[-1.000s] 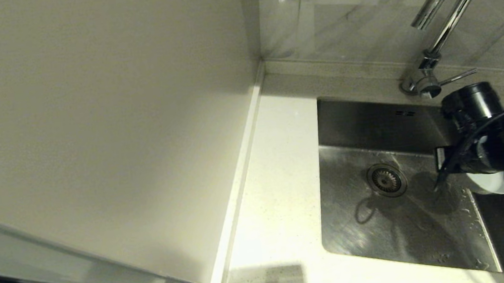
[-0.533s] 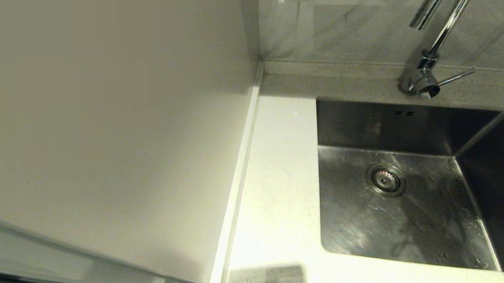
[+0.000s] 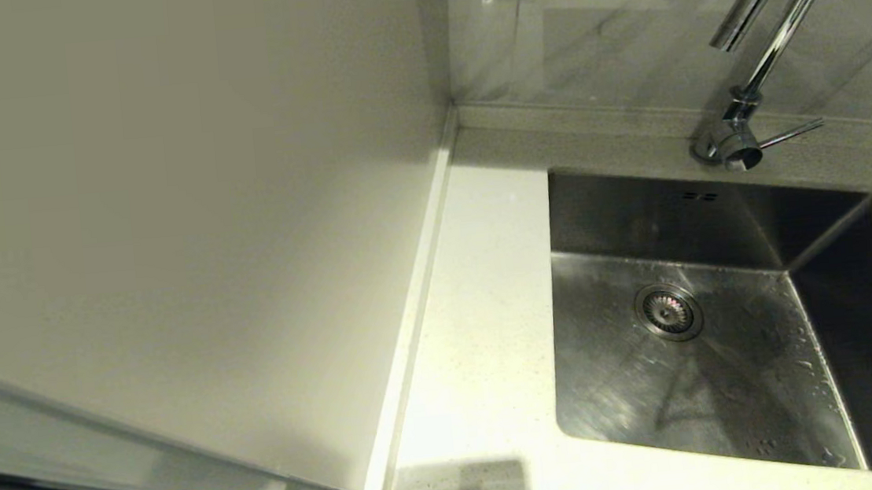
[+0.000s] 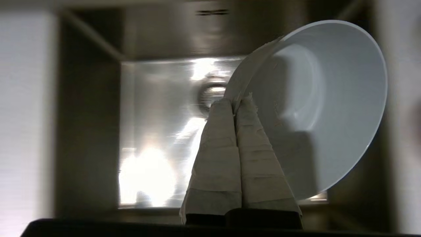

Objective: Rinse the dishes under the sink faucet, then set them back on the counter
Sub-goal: Put a bowl back to the table from the sink

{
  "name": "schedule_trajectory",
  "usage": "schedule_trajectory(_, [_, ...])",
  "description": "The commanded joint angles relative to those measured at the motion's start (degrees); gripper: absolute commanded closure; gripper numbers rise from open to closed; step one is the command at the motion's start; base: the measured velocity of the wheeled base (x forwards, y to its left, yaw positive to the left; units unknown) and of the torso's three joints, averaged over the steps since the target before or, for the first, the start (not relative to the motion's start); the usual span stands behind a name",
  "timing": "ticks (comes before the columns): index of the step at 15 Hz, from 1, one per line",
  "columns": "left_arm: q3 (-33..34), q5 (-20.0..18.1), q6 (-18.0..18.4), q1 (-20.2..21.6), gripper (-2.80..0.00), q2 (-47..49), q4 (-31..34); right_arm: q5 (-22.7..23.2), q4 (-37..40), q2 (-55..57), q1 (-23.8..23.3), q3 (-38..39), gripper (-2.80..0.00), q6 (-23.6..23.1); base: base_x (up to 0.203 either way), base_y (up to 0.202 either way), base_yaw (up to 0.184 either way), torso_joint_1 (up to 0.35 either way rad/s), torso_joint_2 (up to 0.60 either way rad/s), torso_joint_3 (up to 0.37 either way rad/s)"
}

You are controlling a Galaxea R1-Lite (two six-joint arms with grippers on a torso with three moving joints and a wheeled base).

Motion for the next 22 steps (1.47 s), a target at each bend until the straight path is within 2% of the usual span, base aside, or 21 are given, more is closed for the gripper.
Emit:
schedule_trajectory(1, [0.00,-0.02,-0.03,0.05,0.00,-0.18,-0.02,5.64,4.21,3.48,0.13,-5.96,0.00,11.55,0.000,0.000,0.000,0.000,0.00,0.000])
schedule_trajectory(3, [0.00,-0.02,-0.03,0.05,0.00,-0.18,-0.02,13.57,10.69,5.92,-1.33,-14.38,0.00,23.49,0.000,0.000,0.000,0.000,0.00,0.000])
schedule_trajectory(6, [0.00,0.00,-0.03,0.05,0.00,-0.25,-0.02,30.26,18.20,7.94,-5.21,-26.69,0.00,37.24,0.000,0.000,0.000,0.000,0.00,0.000])
schedule_trajectory(8, [0.00,0.02,-0.03,0.05,0.00,-0.18,-0.02,42.49,21.87,8.72,-9.42,-32.92,0.00,46.27,0.000,0.000,0.000,0.000,0.00,0.000])
schedule_trajectory(10, [0.00,-0.02,-0.03,0.05,0.00,-0.18,-0.02,50.27,22.88,9.07,-11.89,-33.76,0.00,52.72,0.000,0.000,0.000,0.000,0.00,0.000])
schedule_trajectory(12, [0.00,0.02,-0.03,0.05,0.00,-0.18,-0.02,54.99,23.09,9.59,-12.53,-30.52,0.00,57.85,0.000,0.000,0.000,0.000,0.00,0.000])
schedule_trajectory(16, [0.00,-0.02,-0.03,0.05,0.00,-0.18,-0.02,61.47,20.91,9.70,-12.63,-18.61,0.00,59.35,0.000,0.000,0.000,0.000,0.00,0.000])
schedule_trajectory(17, [0.00,-0.02,-0.03,-0.02,0.00,-0.18,-0.02,61.62,19.66,9.73,-12.97,-19.43,0.00,59.30,0.000,0.000,0.000,0.000,0.00,0.000])
schedule_trajectory(19, [0.00,-0.02,-0.03,-0.03,0.00,-0.18,-0.02,61.74,18.31,9.77,-14.77,-27.23,0.00,58.82,0.000,0.000,0.000,0.000,0.00,0.000])
schedule_trajectory(20, [0.00,-0.02,-0.03,0.05,0.00,-0.22,-0.02,61.78,18.23,9.59,-15.66,-31.38,0.00,56.28,0.000,0.000,0.000,0.000,0.00,0.000])
schedule_trajectory(21, [0.00,-0.02,-0.03,-0.04,0.00,-0.18,-0.02,61.73,19.12,9.07,-16.72,-33.39,0.00,49.97,0.000,0.000,0.000,0.000,0.00,0.000])
schedule_trajectory(22, [0.00,-0.02,-0.03,0.05,0.00,-0.18,-0.02,61.11,21.60,8.37,-18.01,-33.78,0.00,38.43,0.000,0.000,0.000,0.000,0.00,0.000])
